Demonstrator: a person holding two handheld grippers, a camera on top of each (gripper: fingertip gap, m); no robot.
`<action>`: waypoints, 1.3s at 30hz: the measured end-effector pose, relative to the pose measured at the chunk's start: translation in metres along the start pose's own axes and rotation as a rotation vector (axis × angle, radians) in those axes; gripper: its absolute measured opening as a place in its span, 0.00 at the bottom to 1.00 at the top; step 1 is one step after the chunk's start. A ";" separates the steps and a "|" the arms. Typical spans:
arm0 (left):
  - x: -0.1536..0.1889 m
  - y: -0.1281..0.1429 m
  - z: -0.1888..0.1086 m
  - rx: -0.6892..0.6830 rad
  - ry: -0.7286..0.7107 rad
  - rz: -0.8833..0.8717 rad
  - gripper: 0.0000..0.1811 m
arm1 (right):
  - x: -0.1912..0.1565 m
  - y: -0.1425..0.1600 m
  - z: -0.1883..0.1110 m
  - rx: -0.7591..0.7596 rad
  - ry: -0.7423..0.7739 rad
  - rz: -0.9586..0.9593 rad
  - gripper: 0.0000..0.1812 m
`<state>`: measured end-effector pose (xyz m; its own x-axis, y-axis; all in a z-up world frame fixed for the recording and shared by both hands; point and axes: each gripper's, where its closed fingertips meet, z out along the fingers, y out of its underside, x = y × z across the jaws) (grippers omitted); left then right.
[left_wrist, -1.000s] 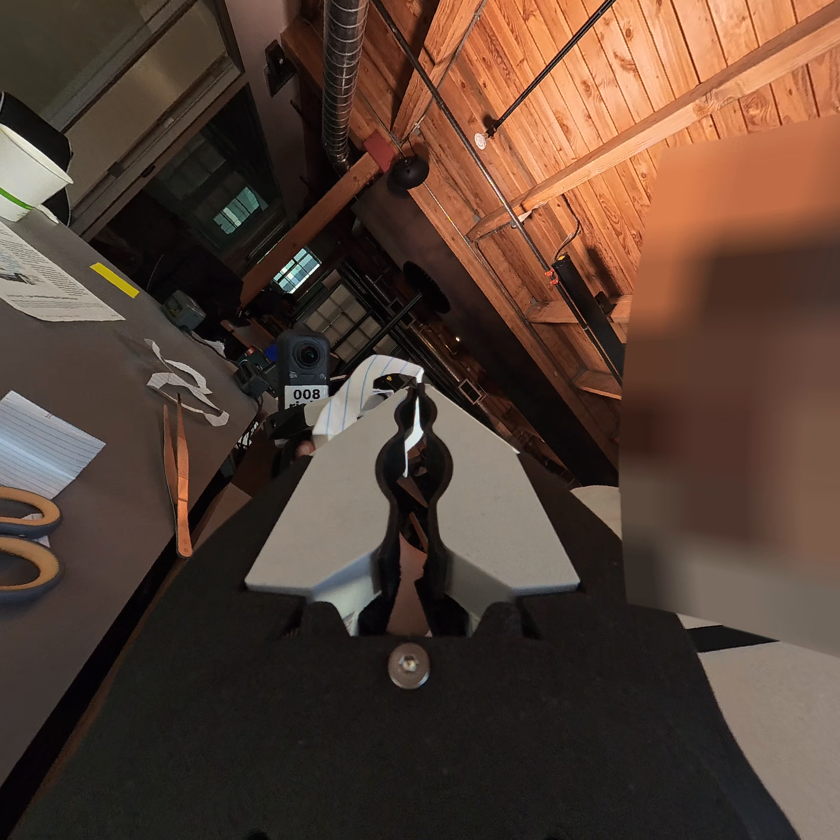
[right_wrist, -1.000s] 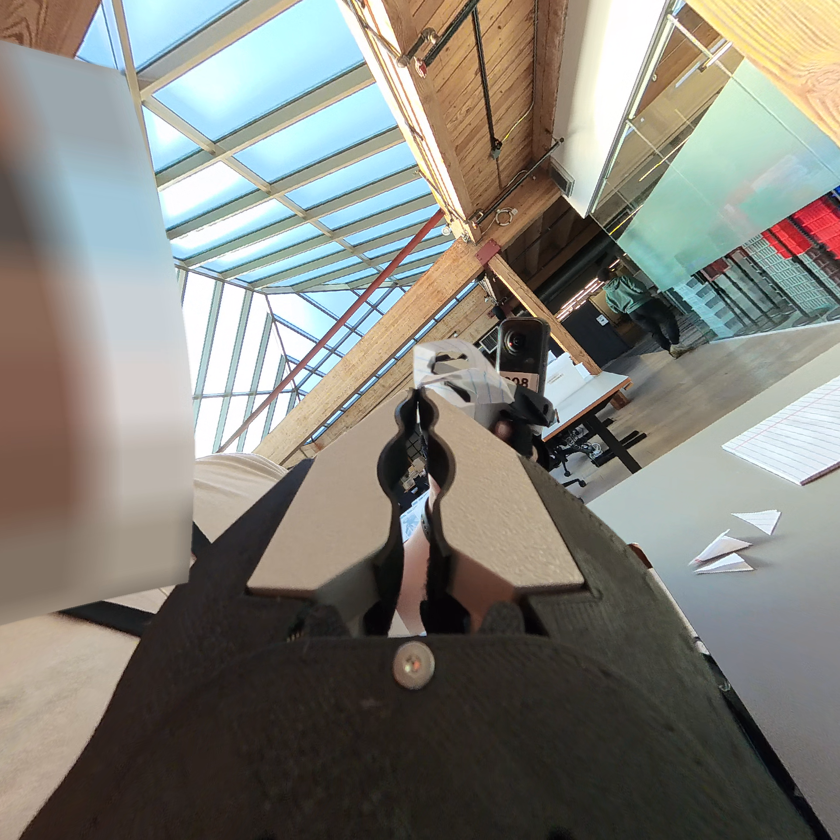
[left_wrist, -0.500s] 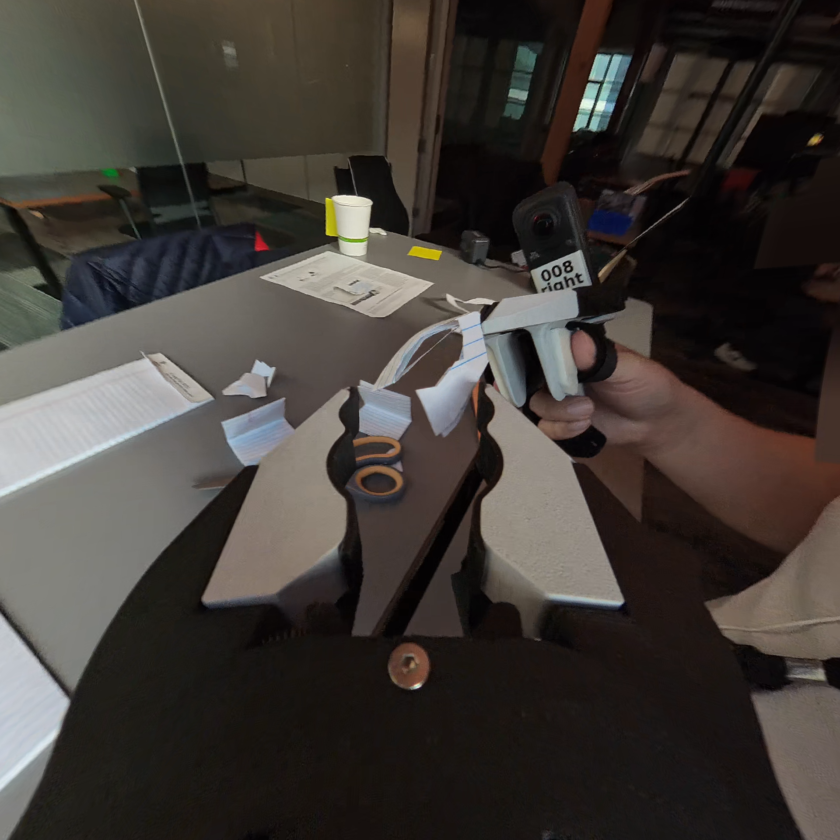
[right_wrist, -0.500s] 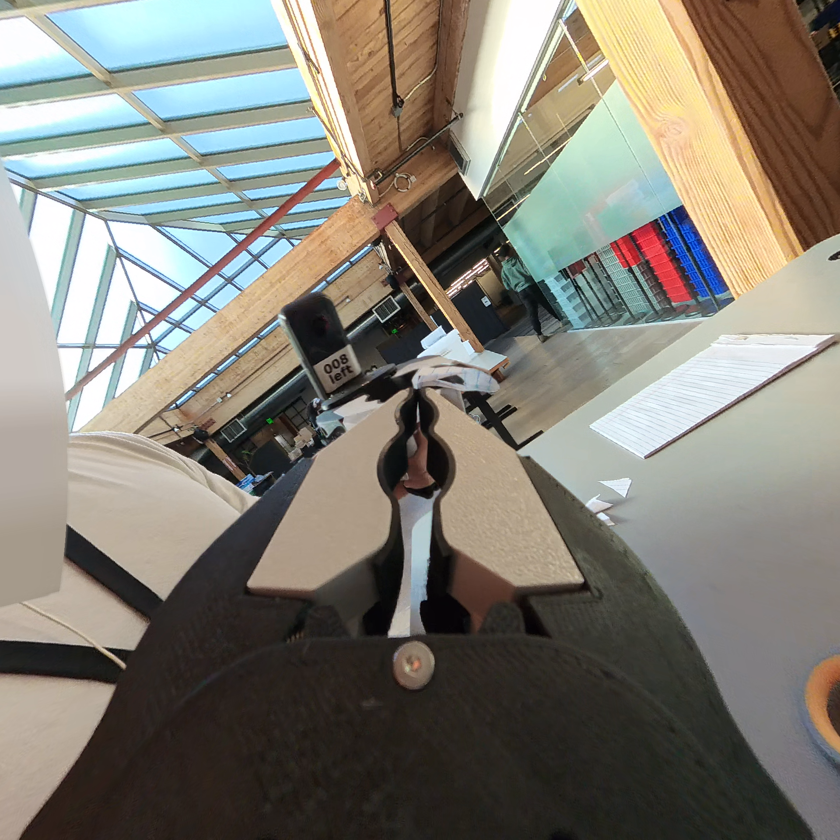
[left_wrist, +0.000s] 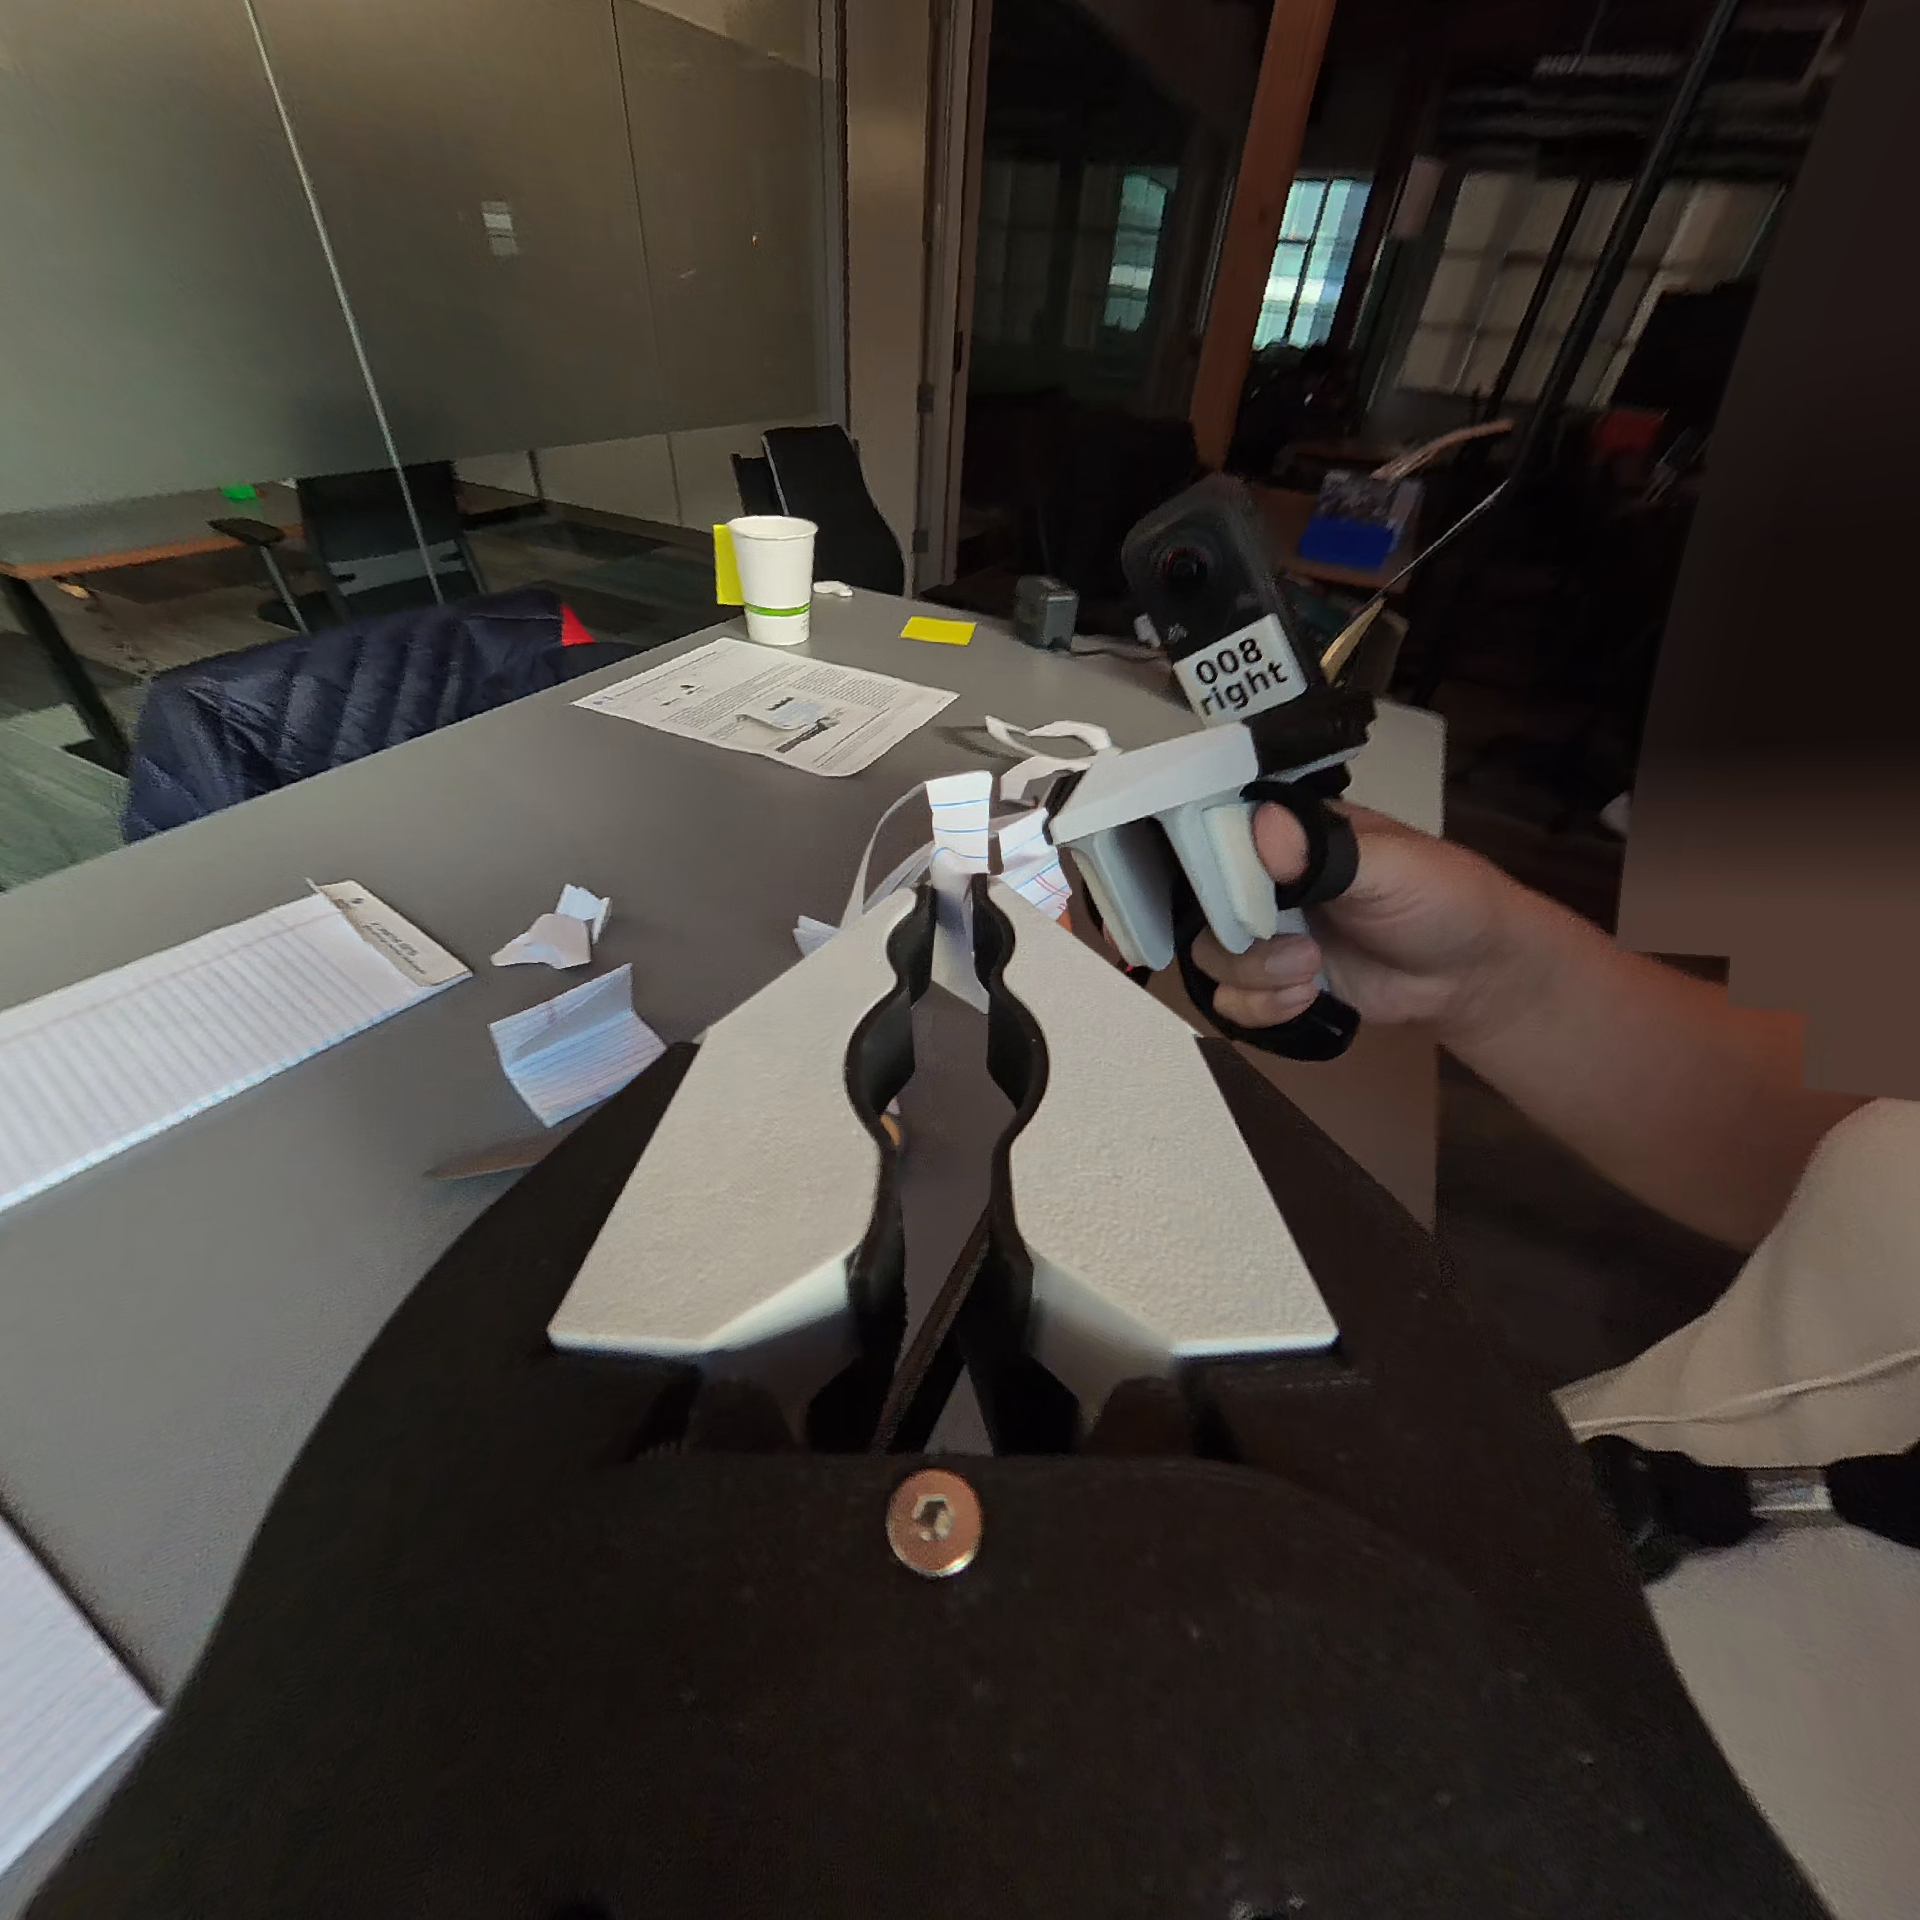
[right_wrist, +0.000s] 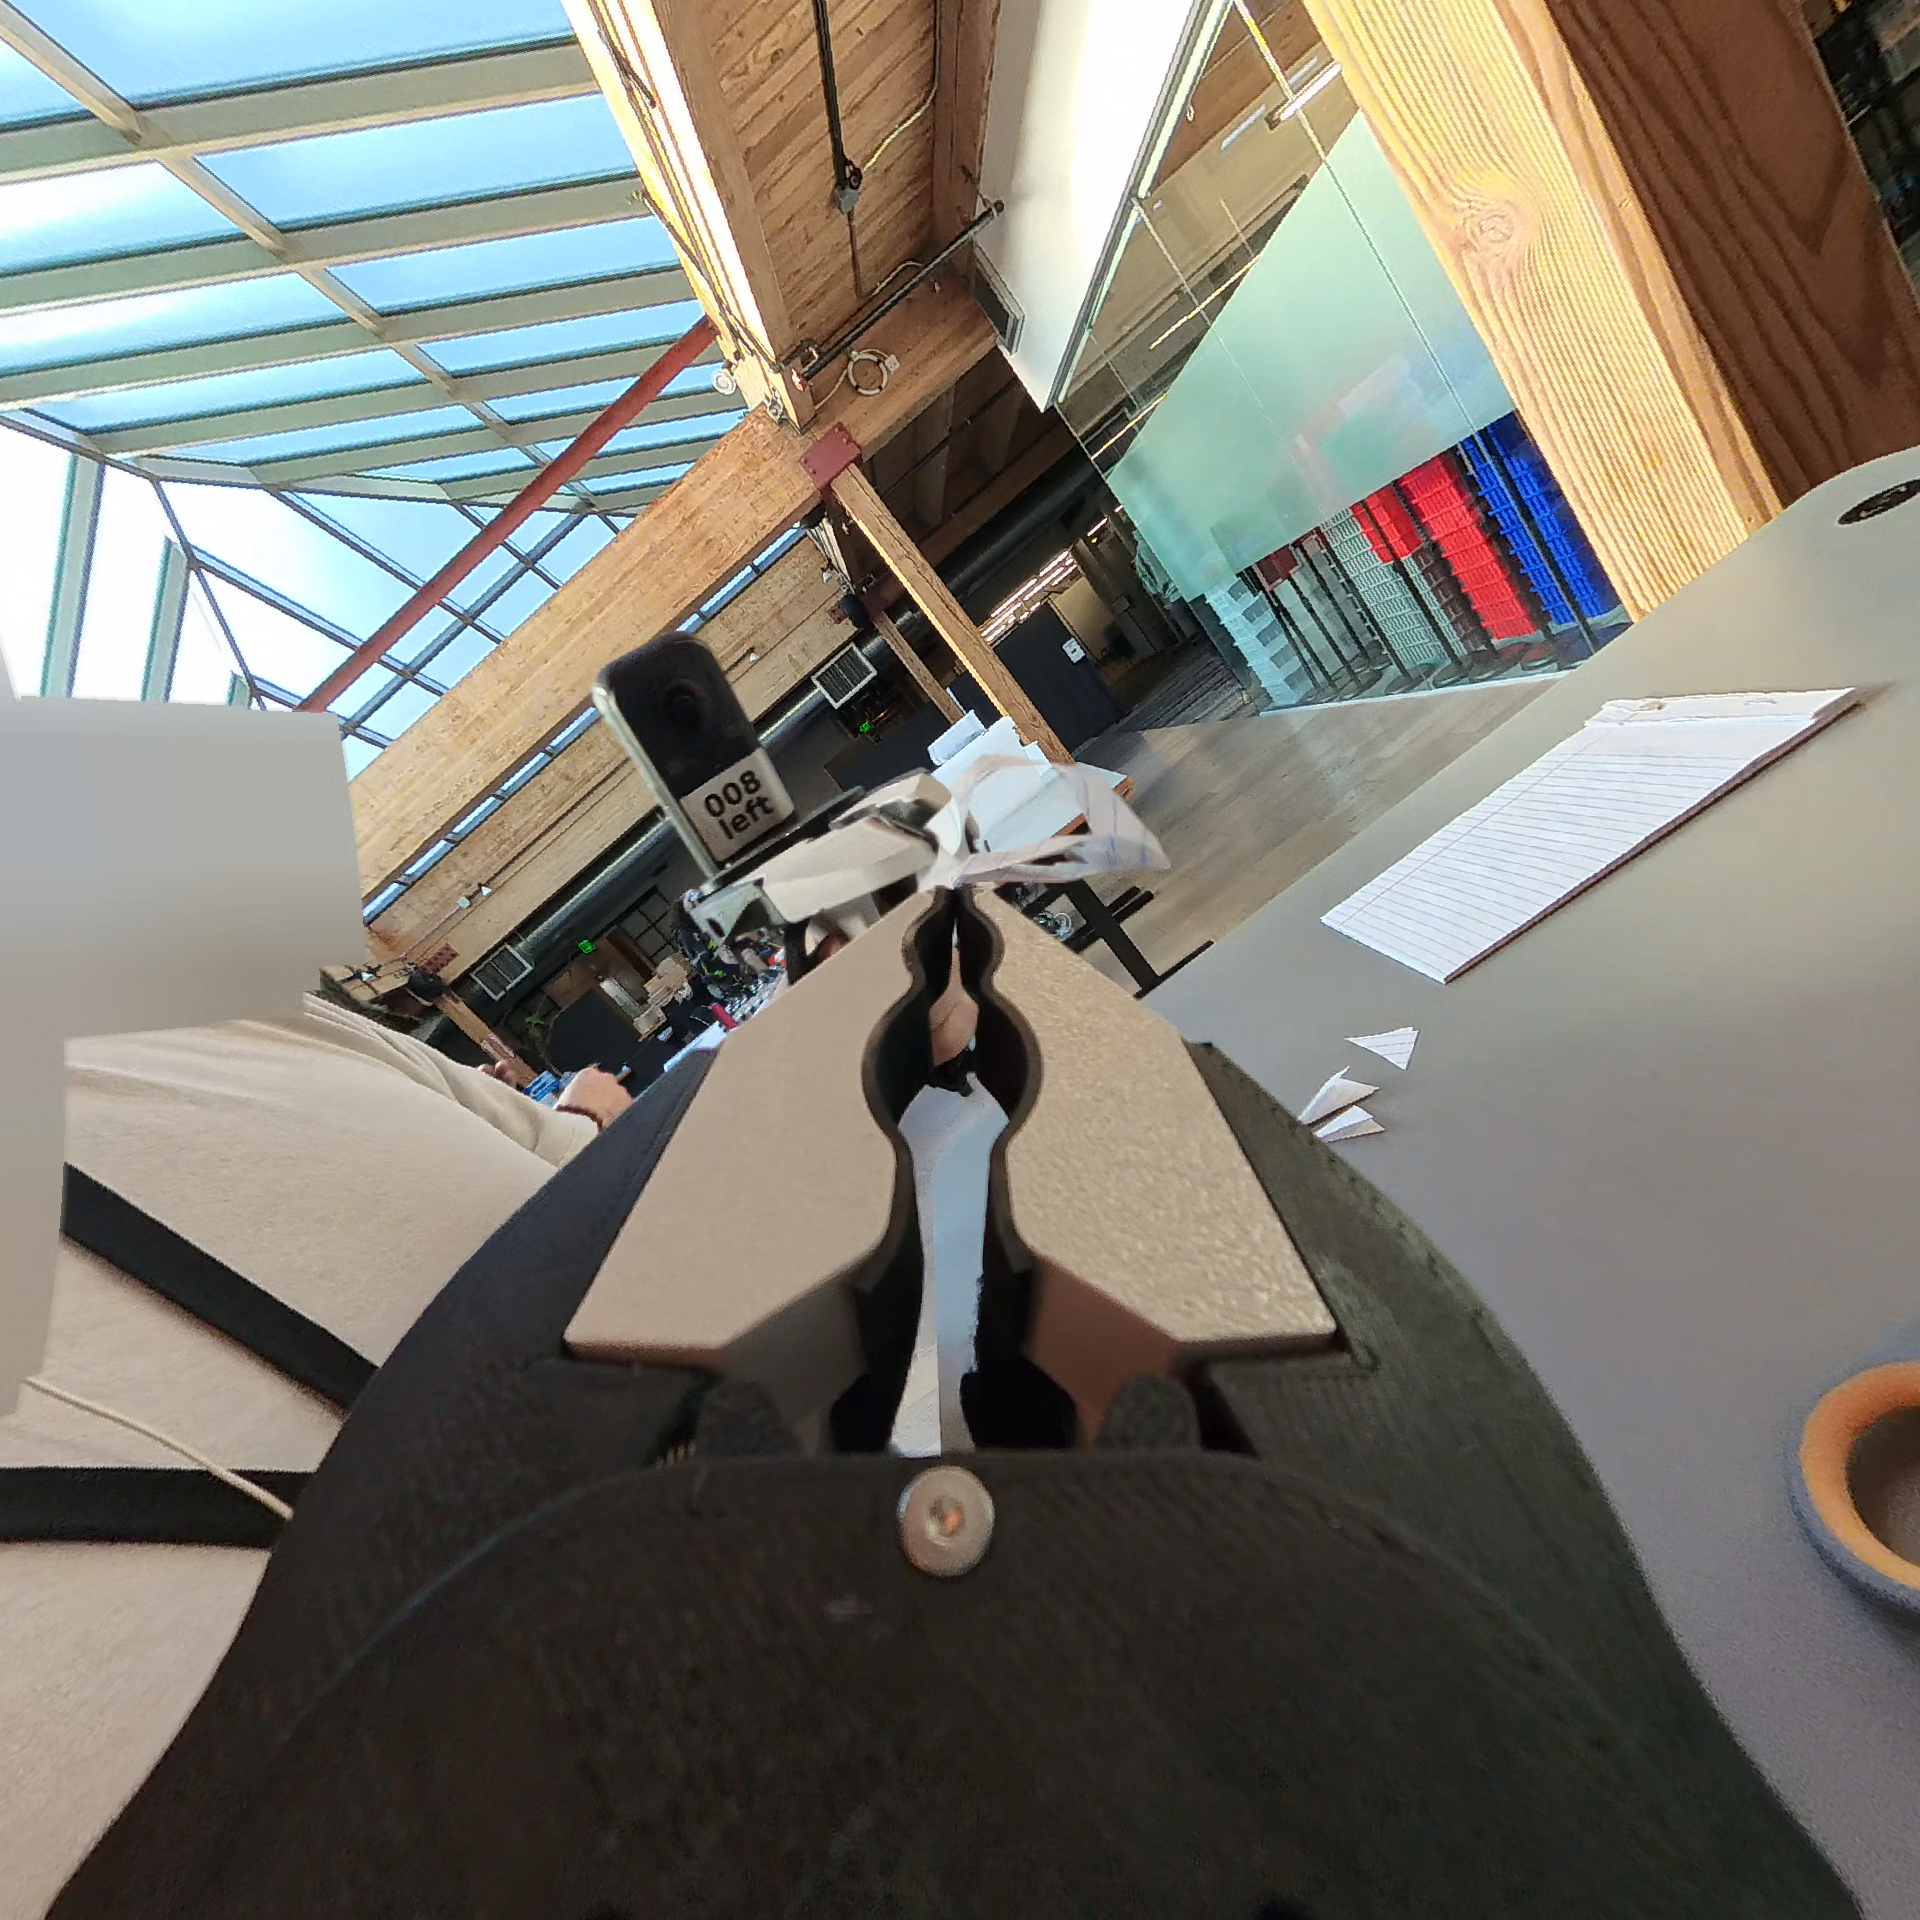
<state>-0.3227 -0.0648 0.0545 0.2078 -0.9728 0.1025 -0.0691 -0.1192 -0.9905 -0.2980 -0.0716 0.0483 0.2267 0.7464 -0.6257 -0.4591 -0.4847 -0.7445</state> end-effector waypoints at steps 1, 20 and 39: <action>-0.002 -0.002 -0.003 0.018 0.024 -0.054 0.02 | -0.001 0.000 0.000 0.001 -0.009 0.002 0.00; -0.028 -0.005 -0.018 0.129 0.184 -0.480 0.00 | 0.021 0.006 -0.004 0.004 0.055 -0.051 0.13; -0.015 0.014 -0.005 -0.079 0.117 -0.292 0.00 | -0.006 0.005 0.018 -0.432 0.093 -0.840 0.07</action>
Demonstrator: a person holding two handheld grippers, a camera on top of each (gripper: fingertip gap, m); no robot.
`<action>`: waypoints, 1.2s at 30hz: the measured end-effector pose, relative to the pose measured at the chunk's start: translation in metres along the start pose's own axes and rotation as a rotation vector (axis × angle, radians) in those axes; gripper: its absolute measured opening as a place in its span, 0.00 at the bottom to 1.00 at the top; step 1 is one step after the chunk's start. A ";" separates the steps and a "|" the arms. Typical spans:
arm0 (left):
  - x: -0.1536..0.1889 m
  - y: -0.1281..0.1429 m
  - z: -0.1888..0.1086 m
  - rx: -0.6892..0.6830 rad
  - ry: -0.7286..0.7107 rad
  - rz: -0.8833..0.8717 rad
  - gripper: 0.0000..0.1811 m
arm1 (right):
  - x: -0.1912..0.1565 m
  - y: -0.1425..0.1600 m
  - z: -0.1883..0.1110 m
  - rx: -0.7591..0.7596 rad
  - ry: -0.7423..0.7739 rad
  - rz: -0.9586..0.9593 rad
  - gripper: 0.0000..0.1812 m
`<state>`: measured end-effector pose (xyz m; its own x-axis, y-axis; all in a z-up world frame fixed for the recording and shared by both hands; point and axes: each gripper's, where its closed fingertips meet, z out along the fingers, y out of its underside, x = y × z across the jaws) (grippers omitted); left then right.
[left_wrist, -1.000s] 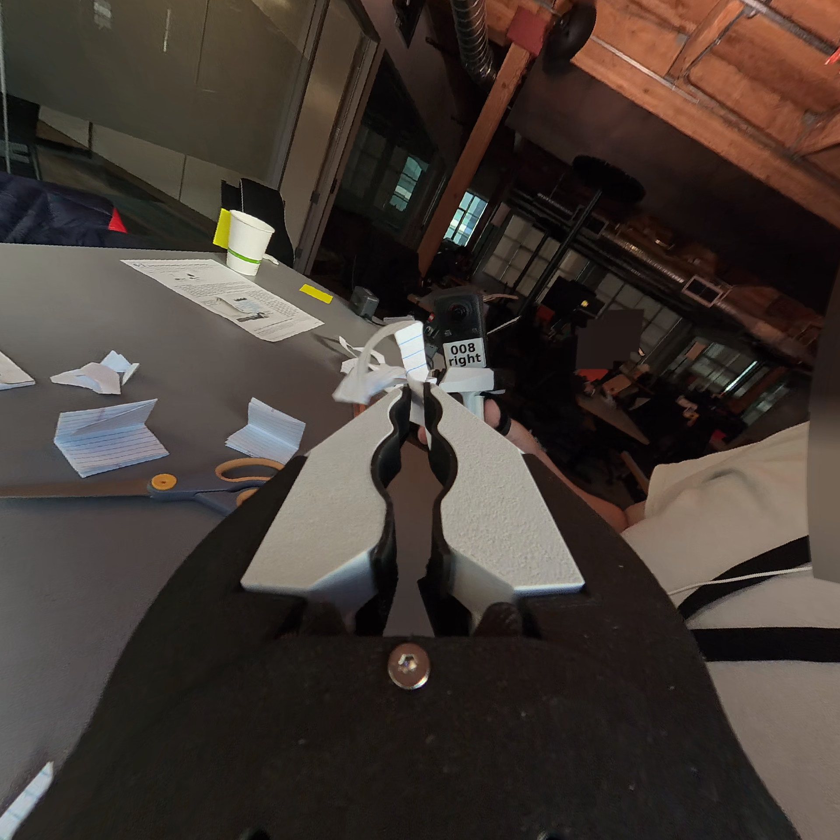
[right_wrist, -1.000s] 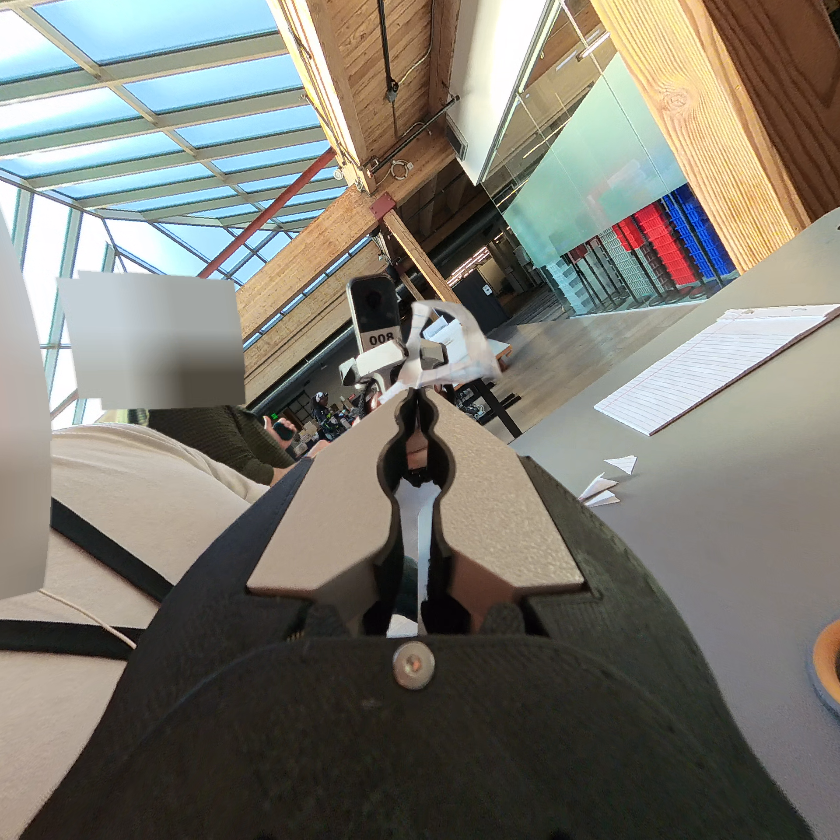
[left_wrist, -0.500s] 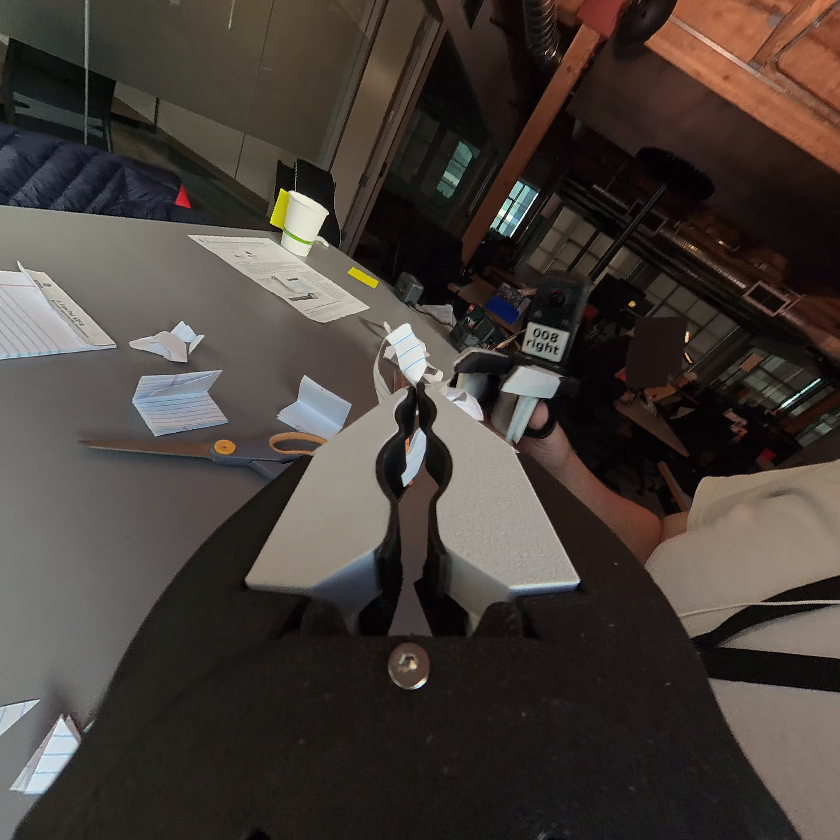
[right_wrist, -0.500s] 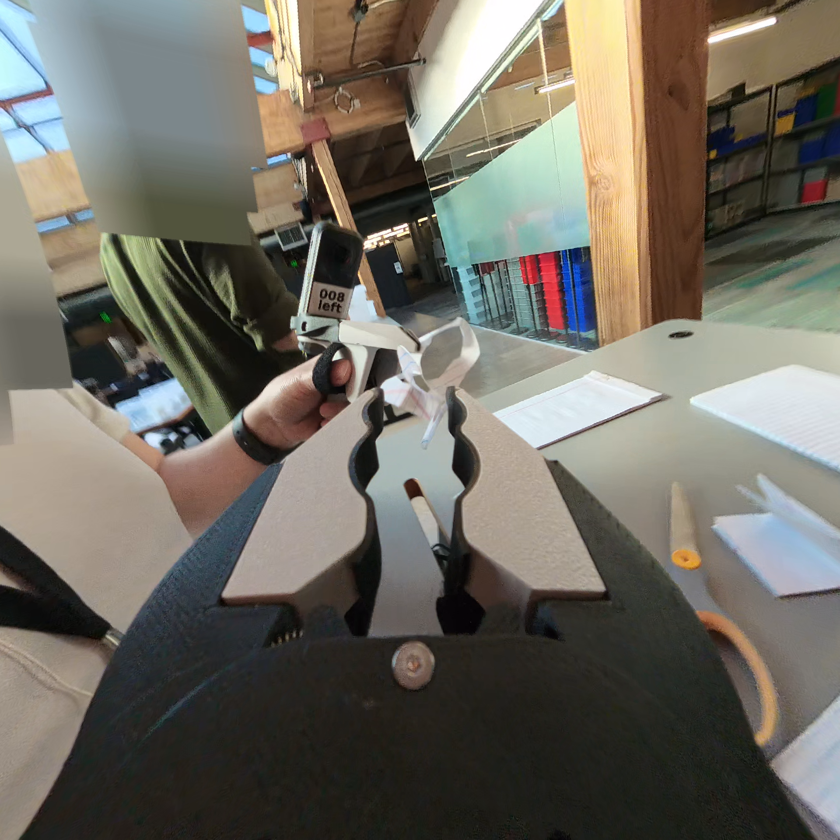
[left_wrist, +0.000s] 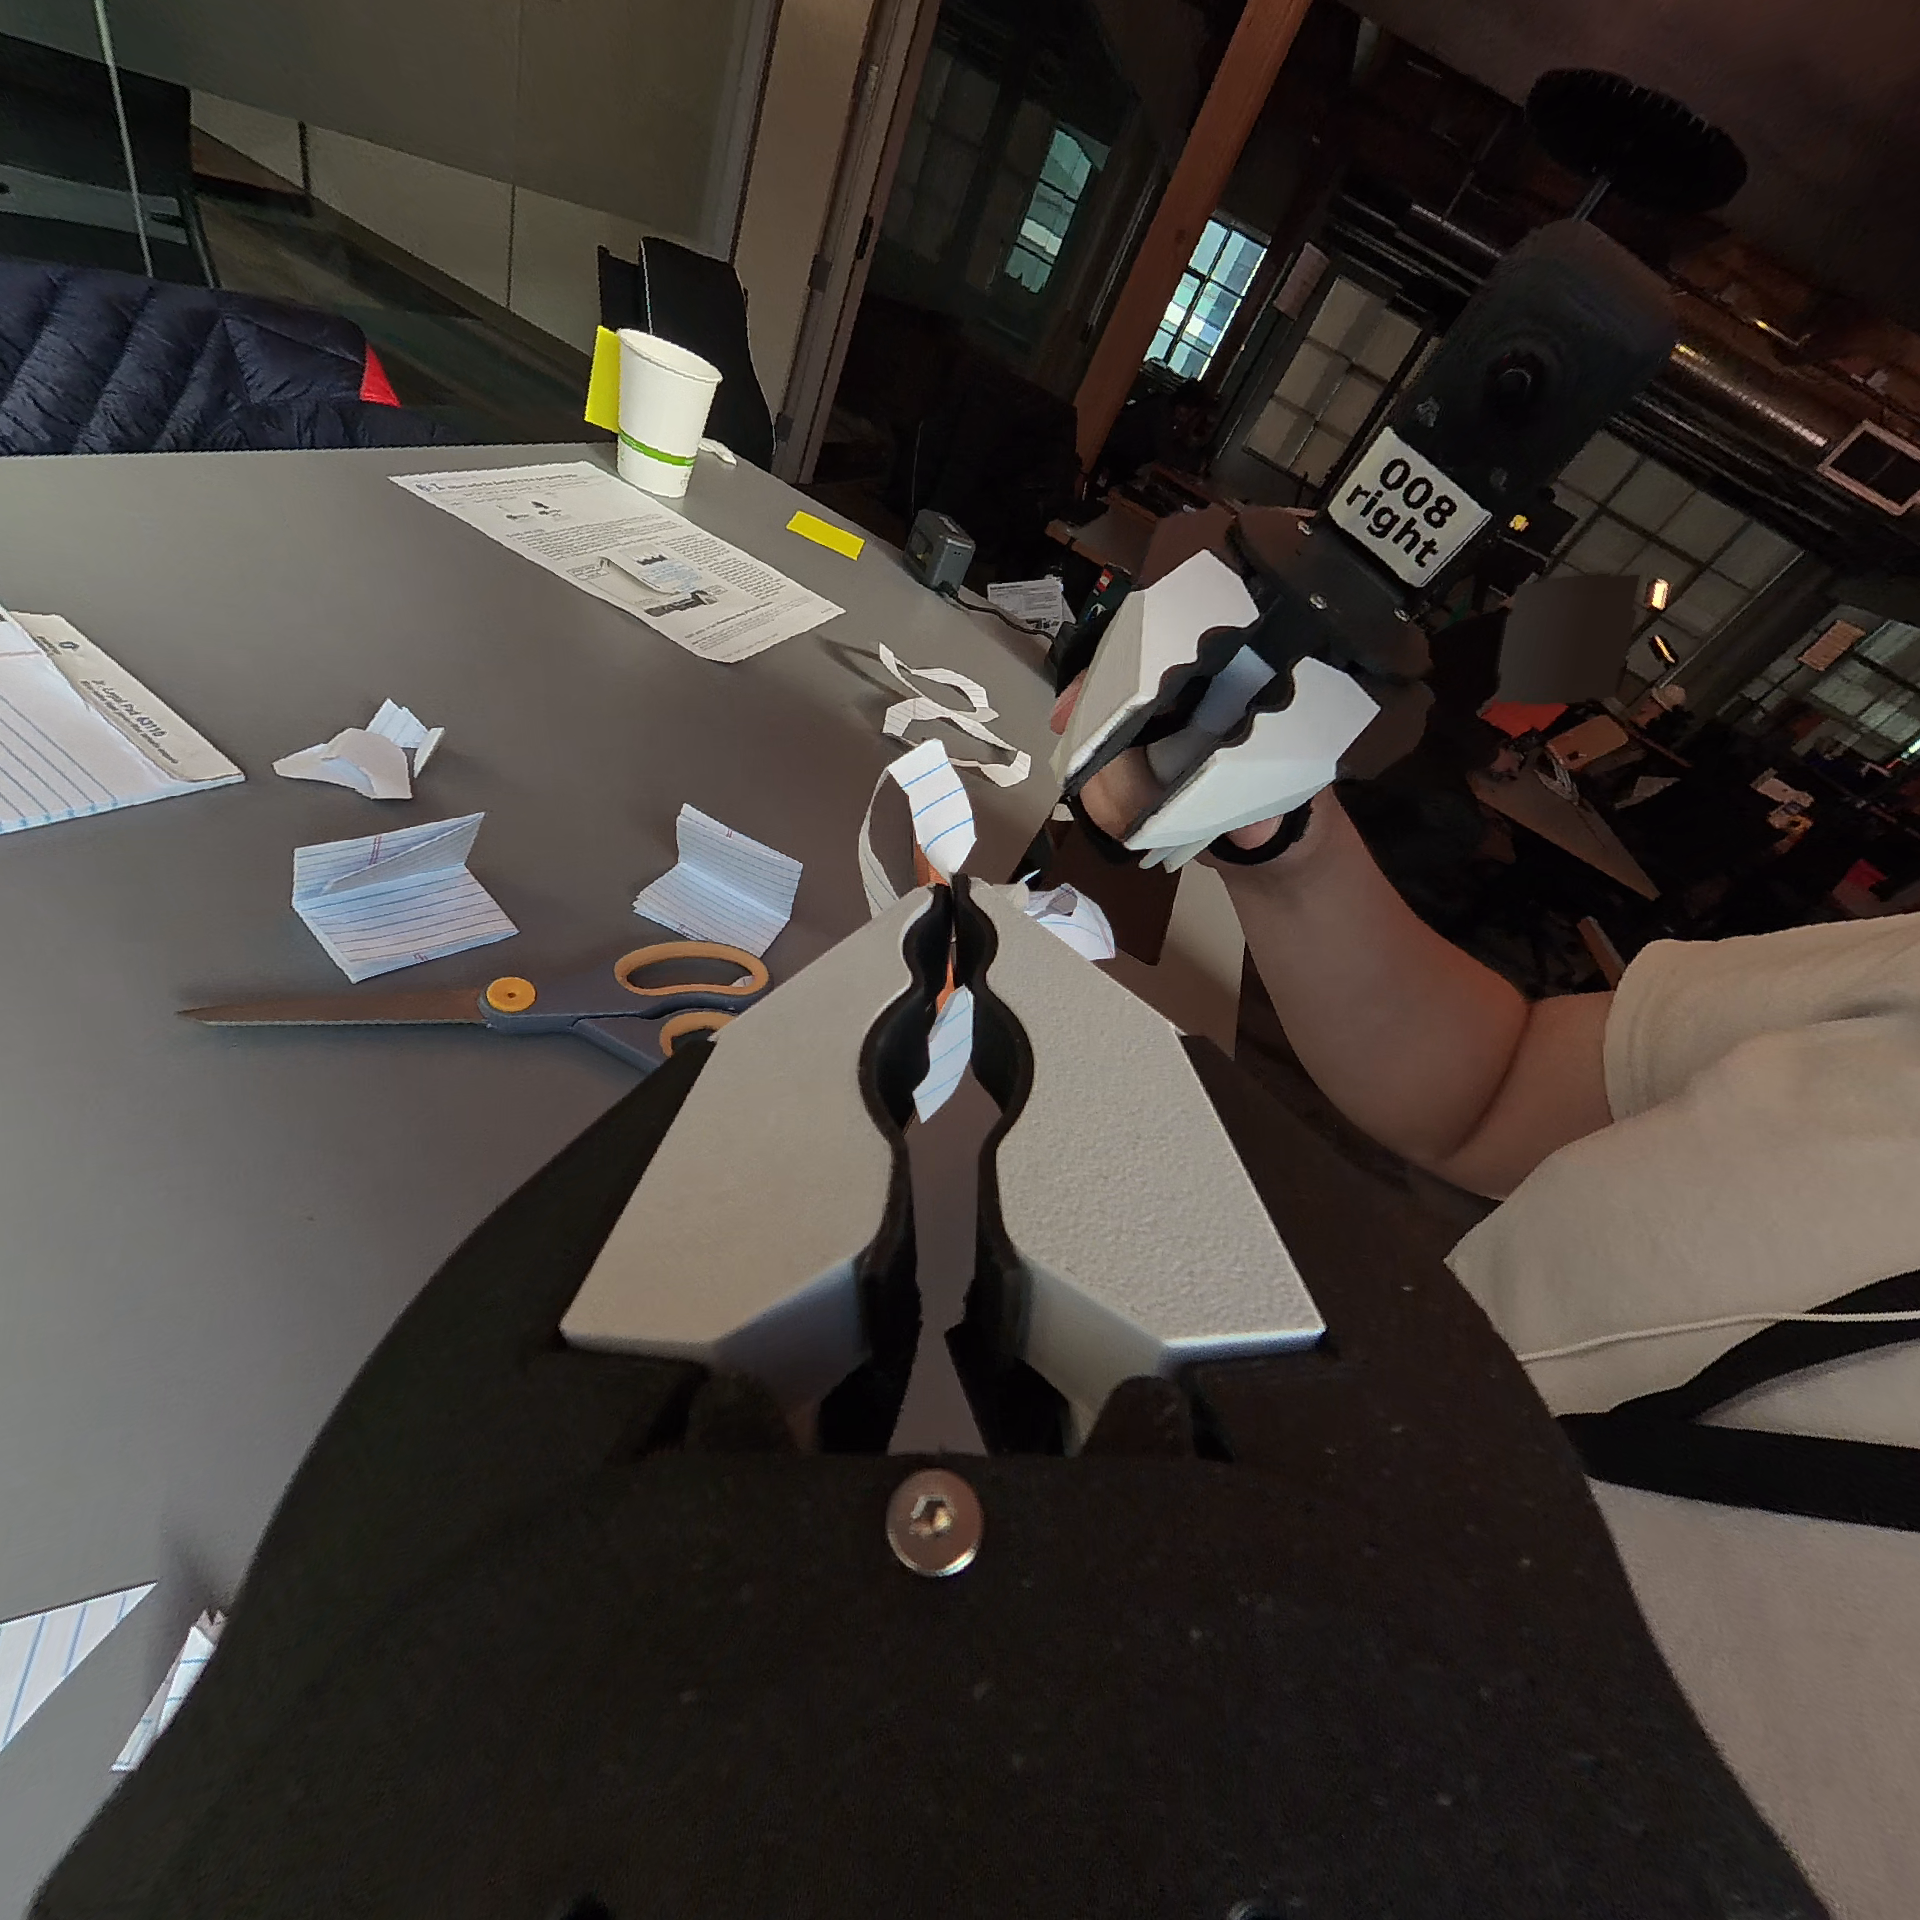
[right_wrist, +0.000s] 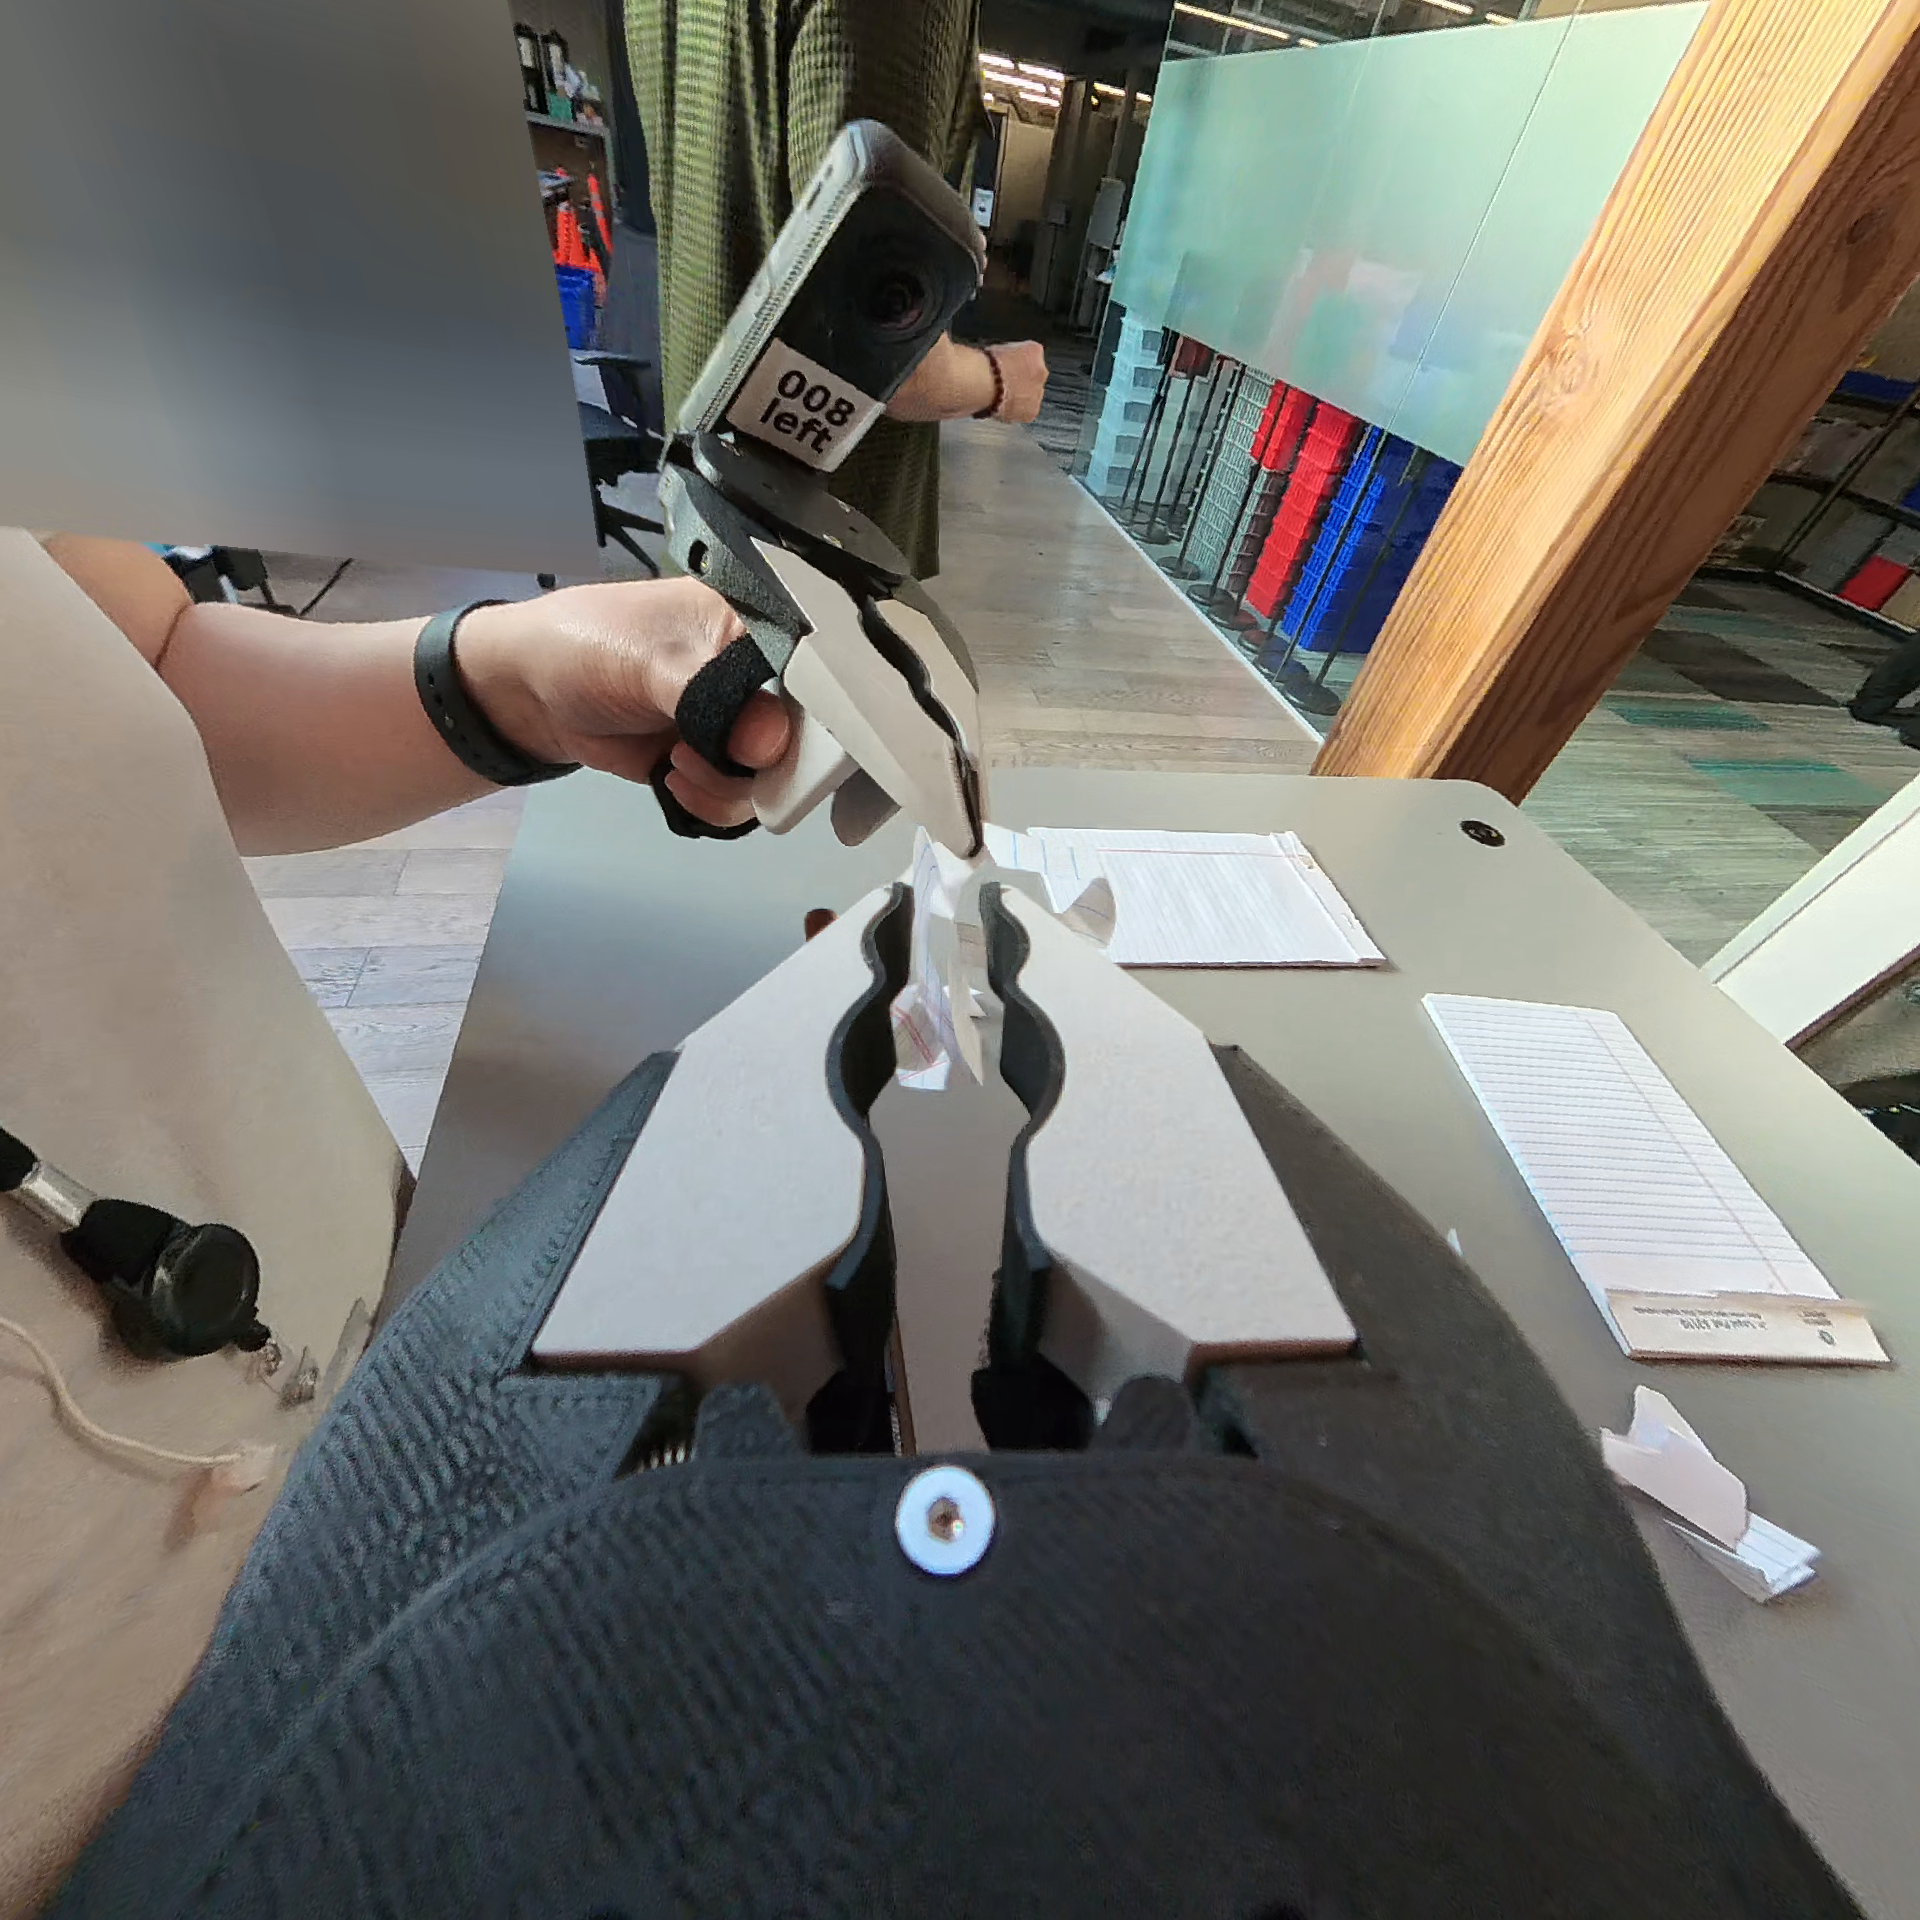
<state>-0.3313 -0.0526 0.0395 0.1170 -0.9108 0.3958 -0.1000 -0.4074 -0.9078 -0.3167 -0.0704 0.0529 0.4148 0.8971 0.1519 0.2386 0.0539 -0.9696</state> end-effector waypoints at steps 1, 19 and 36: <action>0.001 0.000 0.000 0.000 0.003 0.000 0.00 | 0.003 0.002 0.002 -0.018 0.019 -0.007 0.07; 0.005 -0.011 -0.009 0.032 0.053 -0.002 0.00 | 0.027 0.014 -0.001 -0.064 0.042 0.131 0.00; -0.028 -0.005 -0.028 0.045 0.029 -0.049 0.00 | 0.087 -0.002 -0.057 0.441 -0.017 0.784 0.00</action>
<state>-0.3615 -0.0265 0.0370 0.0924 -0.8915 0.4435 -0.0505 -0.4490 -0.8921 -0.2309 -0.0178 0.0794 0.3024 0.7534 -0.5839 -0.4678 -0.4164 -0.7796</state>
